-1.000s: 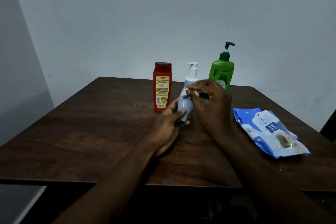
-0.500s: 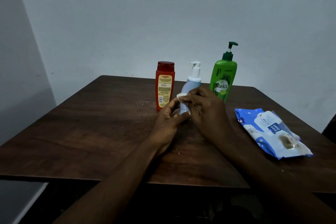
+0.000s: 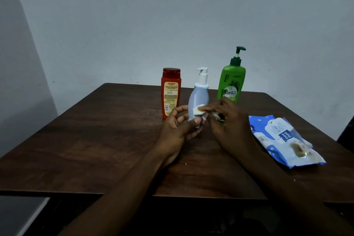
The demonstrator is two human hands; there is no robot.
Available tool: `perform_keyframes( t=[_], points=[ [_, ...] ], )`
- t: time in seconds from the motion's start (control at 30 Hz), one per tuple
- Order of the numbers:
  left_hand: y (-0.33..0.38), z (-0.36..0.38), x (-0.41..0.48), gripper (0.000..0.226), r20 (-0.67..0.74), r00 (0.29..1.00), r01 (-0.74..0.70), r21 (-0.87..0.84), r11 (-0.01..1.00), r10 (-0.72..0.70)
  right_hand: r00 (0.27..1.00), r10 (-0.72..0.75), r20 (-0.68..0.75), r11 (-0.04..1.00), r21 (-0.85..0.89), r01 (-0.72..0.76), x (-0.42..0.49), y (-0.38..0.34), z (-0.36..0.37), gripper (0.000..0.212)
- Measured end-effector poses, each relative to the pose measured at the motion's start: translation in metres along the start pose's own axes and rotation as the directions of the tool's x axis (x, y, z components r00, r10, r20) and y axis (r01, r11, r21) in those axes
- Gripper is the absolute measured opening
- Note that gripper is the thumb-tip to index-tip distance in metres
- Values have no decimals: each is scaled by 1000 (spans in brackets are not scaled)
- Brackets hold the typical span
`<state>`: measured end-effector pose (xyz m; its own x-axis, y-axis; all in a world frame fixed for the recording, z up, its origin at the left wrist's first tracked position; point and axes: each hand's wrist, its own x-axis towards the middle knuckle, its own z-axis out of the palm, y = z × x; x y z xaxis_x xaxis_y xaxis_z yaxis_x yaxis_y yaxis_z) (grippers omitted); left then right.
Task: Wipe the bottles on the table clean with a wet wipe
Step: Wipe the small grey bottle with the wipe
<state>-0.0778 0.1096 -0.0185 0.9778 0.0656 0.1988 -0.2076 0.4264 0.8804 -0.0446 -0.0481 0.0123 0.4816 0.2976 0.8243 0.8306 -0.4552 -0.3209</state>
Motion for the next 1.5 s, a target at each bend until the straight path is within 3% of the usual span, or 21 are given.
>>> perform_keyframes(
  t=[0.2,0.33,0.43,0.6,0.73,1.0,1.17,1.37,1.5],
  points=[
    [4,1,3,51,36,997,66,-127,990,-62,951,281,-126,948,192,-255,36,7,-2,19],
    [4,0,6,39,29,997,79,-108,991,-77,882,470,44,762,485,-430,60,12,1,17],
    [1,0,7,41,15,999,39,-42,998,-38,850,505,150,647,586,-488,67,10,5,15],
    [0,-1,6,36,28,999,42,-35,998,-42,924,374,80,842,389,-375,57,2,13,19],
    [-2,-4,9,40,-20,999,42,-61,997,-43,989,147,33,969,194,-151,36,-3,19,22],
    [-4,-2,7,36,-16,999,51,-30,998,-52,991,-53,123,996,77,43,12,-9,9,27],
    [1,4,4,43,74,997,40,-24,999,-38,998,-43,41,998,52,41,14,-6,10,27],
    [2,2,6,44,47,997,61,-107,992,-56,990,56,-127,997,55,-49,41,5,14,19],
    [4,2,6,35,31,996,93,-146,985,-89,972,181,-152,976,153,-158,58,6,11,15]
  ],
)
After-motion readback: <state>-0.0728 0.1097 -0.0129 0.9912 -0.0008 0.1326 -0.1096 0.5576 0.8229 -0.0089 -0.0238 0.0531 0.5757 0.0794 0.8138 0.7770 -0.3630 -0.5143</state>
